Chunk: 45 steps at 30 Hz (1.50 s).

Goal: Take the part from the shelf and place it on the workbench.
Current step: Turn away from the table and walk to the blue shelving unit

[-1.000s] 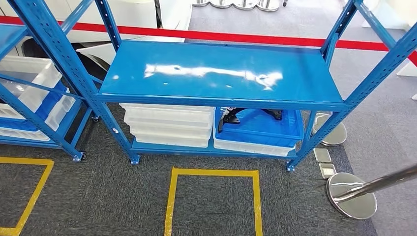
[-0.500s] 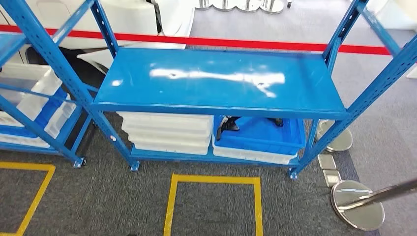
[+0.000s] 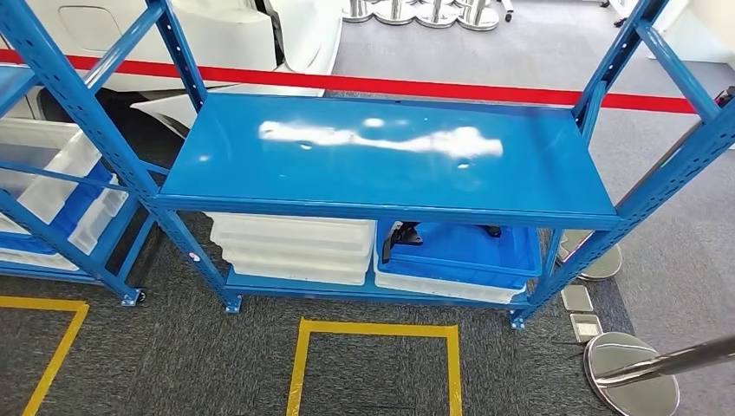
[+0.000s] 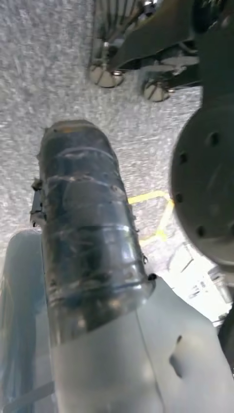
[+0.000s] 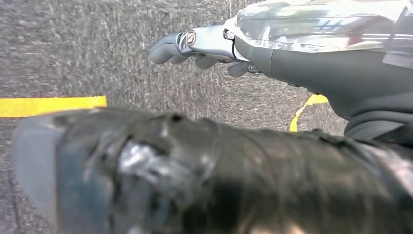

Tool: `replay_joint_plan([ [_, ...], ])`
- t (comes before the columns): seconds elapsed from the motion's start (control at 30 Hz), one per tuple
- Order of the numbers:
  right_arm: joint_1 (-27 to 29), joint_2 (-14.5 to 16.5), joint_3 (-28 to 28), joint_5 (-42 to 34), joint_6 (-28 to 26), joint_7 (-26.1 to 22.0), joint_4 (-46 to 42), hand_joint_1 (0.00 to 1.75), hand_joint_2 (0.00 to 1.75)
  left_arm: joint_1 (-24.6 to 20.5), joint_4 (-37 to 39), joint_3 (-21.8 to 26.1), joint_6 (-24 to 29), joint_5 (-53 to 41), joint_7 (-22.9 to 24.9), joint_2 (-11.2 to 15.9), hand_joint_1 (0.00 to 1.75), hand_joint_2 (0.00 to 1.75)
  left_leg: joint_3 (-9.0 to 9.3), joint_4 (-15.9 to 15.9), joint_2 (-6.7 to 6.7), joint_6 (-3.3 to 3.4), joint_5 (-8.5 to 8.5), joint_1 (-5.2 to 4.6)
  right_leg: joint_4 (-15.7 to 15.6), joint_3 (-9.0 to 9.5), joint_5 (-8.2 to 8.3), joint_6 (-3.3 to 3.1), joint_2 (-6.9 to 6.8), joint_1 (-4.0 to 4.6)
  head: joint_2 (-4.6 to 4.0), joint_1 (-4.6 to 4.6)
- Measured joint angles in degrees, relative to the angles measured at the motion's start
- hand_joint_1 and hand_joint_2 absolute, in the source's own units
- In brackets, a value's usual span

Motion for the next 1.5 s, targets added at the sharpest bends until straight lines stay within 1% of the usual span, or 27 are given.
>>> replay_joint_plan([
  [0.03, -0.12, -0.06, 0.00, 0.00, 0.00, 0.00, 0.00, 0.00, 0.00, -0.09, 0.00, 0.01, -0.01, -0.01, -0.01, -0.16, 0.00, 0.00, 0.34, -0.06, 0.05, 0.18, -0.06, 0.12, 2.64, -1.44, -1.32, 0.37, -0.05, -0.14, 0.00, 0.07],
  [0.13, -0.39, -0.08, 0.01, 0.00, 0.01, 0.00, 0.00, 0.00, 0.00, -0.30, 0.00, 0.02, 0.05, 0.00, 0.03, -0.82, 0.00, 0.00, 0.56, -0.06, 0.05, 0.33, -0.56, 0.14, 13.32, -8.30, -5.58, 1.25, -0.13, -0.75, 0.00, 0.17],
  [0.17, -0.28, -0.08, 0.02, 0.00, 0.01, 0.00, 0.00, 0.00, 0.00, -0.25, 0.00, 0.02, 0.06, 0.00, 0.04, -0.94, 0.00, 0.00, 0.76, -0.06, 0.01, 0.28, -0.78, 0.14, 14.76, -9.77, -5.57, 1.33, -0.14, -0.89, 0.00, 0.17],
  [0.2, -0.13, -0.08, 0.02, -0.03, 0.02, 0.00, 0.00, 0.00, 0.00, -0.19, 0.00, 0.02, 0.05, -0.01, 0.03, -1.02, 0.00, 0.00, 1.09, -0.05, -0.04, 0.19, -1.05, 0.14, 13.99, -10.18, -4.34, 1.30, -0.15, -0.99, 0.00, 0.17],
  [0.27, 0.08, -0.14, 0.02, -0.09, 0.08, 0.00, 0.00, 0.00, 0.00, -0.09, 0.00, 0.02, 0.05, -0.01, 0.03, -1.06, 0.00, 0.00, 1.98, -0.06, -0.13, -0.13, -1.66, 0.17, 6.94, -8.27, 0.84, 0.97, -0.17, -1.04, 0.00, 0.19],
  [0.3, 0.06, -0.16, 0.02, -0.08, 0.17, 0.01, 0.00, 0.00, 0.00, -0.10, 0.00, 0.02, 0.05, 0.00, 0.03, -1.06, 0.00, 0.00, 2.40, -0.12, -0.14, -0.38, -1.96, 0.15, 3.17, -7.03, 2.70, 0.73, -0.22, -0.94, 0.00, 0.17],
  [0.37, -0.09, -0.14, 0.02, 0.01, 0.46, 0.09, -0.01, 0.00, 0.00, -0.31, 0.00, 0.02, 0.05, 0.00, 0.03, -1.06, 0.00, 0.00, 2.69, -0.33, -0.15, -1.03, -2.41, 0.12, -1.20, -5.61, 3.44, 0.10, -0.31, -0.63, 0.00, 0.13],
  [0.43, -0.05, -0.14, 0.02, 0.05, 0.67, 0.27, -0.01, 0.00, 0.00, -0.44, 0.00, 0.03, 0.05, 0.01, -0.02, -1.06, 0.00, 0.00, 3.09, -0.02, -0.15, -1.83, -2.29, 0.08, -1.86, -5.27, 3.10, -0.61, -0.32, -0.45, 0.00, 0.09],
  [0.5, 0.12, -0.16, 0.02, 0.05, 0.76, 0.37, 0.00, 0.00, 0.00, -0.36, 0.00, 0.03, 0.05, 0.01, -0.12, -1.04, 0.00, 0.00, 3.46, 1.18, -0.12, -2.44, -2.74, 0.10, -2.62, -4.09, 4.14, -1.35, -0.34, -0.61, 0.00, 0.02],
  [0.57, 0.03, -0.11, 0.02, 0.05, 0.83, 0.36, 0.00, 0.00, 0.00, -0.44, 0.00, 0.03, 0.04, 0.01, -0.15, -0.73, 0.00, 0.00, 1.32, 5.66, -0.09, -2.64, -5.66, 0.08, -3.20, -3.09, 4.33, -1.85, -0.40, -0.70, 0.00, -0.20],
  [0.63, -0.11, -0.08, 0.02, 0.05, 0.87, 0.35, 0.00, 0.00, 0.00, -0.54, 0.00, 0.02, 0.01, 0.01, -0.10, -0.13, 0.00, 0.00, -2.85, 12.95, -0.07, -2.66, -9.29, 0.01, -3.34, -2.97, 4.19, -2.16, -0.41, -0.53, 0.00, -0.42],
  [0.67, -0.10, -0.06, 0.02, 0.05, 0.87, 0.35, 0.00, 0.00, 0.00, -0.50, 0.00, 0.02, -0.01, 0.01, -0.08, 0.12, 0.00, 0.00, -4.50, 15.36, -0.06, -2.65, -10.02, -0.02, -3.34, -2.91, 4.10, -2.30, -0.39, -0.40, 0.00, -0.48],
  [0.7, -0.07, -0.04, 0.02, 0.06, 0.87, 0.35, 0.00, 0.00, 0.00, -0.41, 0.00, 0.02, -0.01, 0.01, -0.07, 0.35, 0.00, 0.00, -5.22, 15.80, -0.06, -2.52, -9.53, -0.07, -3.34, -2.81, 4.00, -2.41, -0.33, -0.25, 0.00, -0.50],
  [0.73, -0.05, -0.03, 0.02, 0.05, 0.87, 0.35, 0.00, 0.00, 0.00, -0.32, 0.00, 0.02, -0.02, 0.01, -0.07, 0.50, 0.00, 0.00, -4.95, 14.14, -0.06, -2.26, -7.88, -0.18, -3.34, -2.66, 3.92, -2.48, -0.25, -0.10, 0.00, -0.51],
  [0.8, -0.03, 0.09, 0.02, 0.06, 0.87, 0.35, 0.00, 0.00, 0.00, -0.26, 0.00, 0.02, -0.01, 0.01, -0.09, 0.68, 0.00, 0.00, -2.34, 6.60, -0.06, -1.31, -2.87, -0.63, -3.33, -2.34, 3.77, -2.50, -0.10, 0.16, 0.00, -0.53],
  [0.83, -0.07, 0.19, 0.02, 0.05, 0.87, 0.35, 0.00, 0.00, 0.00, -0.32, 0.00, 0.03, 0.00, 0.01, -0.09, 0.72, 0.00, 0.00, -1.32, 3.21, -0.08, -0.84, -1.60, -0.91, -3.25, -2.27, 3.66, -2.40, -0.04, 0.31, 0.00, -0.52],
  [0.9, -0.14, 0.35, 0.02, 0.12, 0.91, 0.35, 0.00, 0.00, 0.00, -0.45, 0.00, 0.03, 0.01, 0.01, -0.07, 0.75, 0.00, 0.00, -0.57, -0.12, -0.09, -0.27, -0.56, -1.31, -3.13, -2.31, 3.37, -1.97, -0.01, 0.47, 0.00, -0.51],
  [1.0, -0.23, 0.36, 0.15, 0.89, 1.33, 0.63, 0.00, 0.00, 0.00, -0.34, 0.00, 0.02, -0.03, -0.01, -0.13, 0.77, 0.00, 0.00, -0.27, -0.96, -0.08, 0.17, 0.53, -0.86, -2.64, -2.13, 2.53, -1.03, -0.08, 0.61, 0.00, -0.55],
  [1.07, -0.29, 0.33, 0.38, 1.69, 1.83, 1.23, 0.00, 0.00, 0.00, -0.39, 0.00, 0.02, -0.09, -0.03, -0.16, 0.57, 0.00, 0.00, 0.05, -1.42, -0.19, 0.53, 0.98, -0.41, 1.54, -3.76, -0.26, -0.15, -0.16, 0.32, 0.00, -0.51],
  [1.13, -0.29, 0.26, 0.61, 1.96, 2.17, 1.72, 0.00, 0.00, 0.00, -0.45, 0.00, 0.02, -0.11, -0.05, -0.16, 0.25, 0.00, 0.00, 0.03, -1.46, -0.30, 0.68, 1.01, -0.35, 9.46, -7.43, -4.21, 0.68, -0.17, -0.30, 0.00, -0.41],
  [1.17, -0.26, 0.22, 0.70, 1.80, 2.28, 1.86, 0.00, 0.00, 0.00, -0.40, 0.00, 0.02, -0.12, -0.06, -0.16, 0.12, 0.00, 0.00, 0.04, -1.44, -0.36, 0.68, 0.96, -0.33, 12.74, -9.06, -5.29, 0.97, -0.17, -0.59, 0.00, -0.41],
  [1.2, -0.22, 0.22, 0.76, 1.57, 2.40, 1.99, 0.00, 0.00, 0.00, -0.34, 0.00, 0.02, -0.12, -0.06, -0.16, 0.04, 0.00, 0.00, 0.08, -1.42, -0.43, 0.65, 0.89, -0.32, 14.24, -9.95, -5.30, 1.17, -0.17, -0.83, 0.00, -0.42],
  [1.23, -0.20, 0.21, 0.80, 1.33, 2.52, 2.11, 0.00, 0.00, 0.00, -0.28, 0.00, 0.02, -0.12, -0.06, -0.16, -0.02, 0.00, 0.00, 0.17, -1.41, -0.51, 0.57, 0.80, -0.29, 13.51, -9.82, -4.19, 1.28, -0.17, -1.01, 0.00, -0.42],
  [1.3, -0.22, 0.17, 0.90, 1.03, 2.68, 2.20, 0.00, 0.00, 0.00, -0.26, 0.00, 0.02, -0.13, -0.06, -0.16, -0.03, 0.00, 0.00, 0.53, -1.40, -0.64, 0.24, 0.55, -0.22, 5.87, -6.50, 0.30, 1.16, -0.17, -1.17, 0.00, -0.43],
  [1.37, -0.34, 0.11, 1.04, 0.94, 2.85, 2.22, 0.00, 0.00, 0.00, -0.35, 0.00, 0.02, -0.16, -0.06, -0.16, -0.03, 0.00, 0.00, 0.79, -1.34, -0.67, -0.35, 0.22, -0.33, -1.59, -3.10, 3.32, 0.73, -0.14, -1.05, 0.00, -0.44],
  [1.4, -0.38, 0.09, 1.12, 0.94, 2.93, 2.29, 0.00, 0.00, 0.44, -0.40, 0.00, 0.02, -0.17, -0.06, -0.16, -0.03, 0.00, 0.00, 0.84, -1.35, -0.68, -0.69, 0.11, -0.36, -3.18, -2.42, 3.70, 0.45, -0.12, -0.95, 0.00, -0.45],
  [1.5, -0.28, 0.09, 1.27, 0.90, 3.04, 2.79, 0.00, 0.00, 1.75, -0.45, 0.00, 0.02, -0.24, -0.07, -0.18, -0.03, 0.00, 0.00, 1.01, -1.45, -0.62, -1.73, -0.21, -0.21, -3.98, -2.12, 3.77, -0.55, -0.16, -0.81, 0.00, -0.50],
])
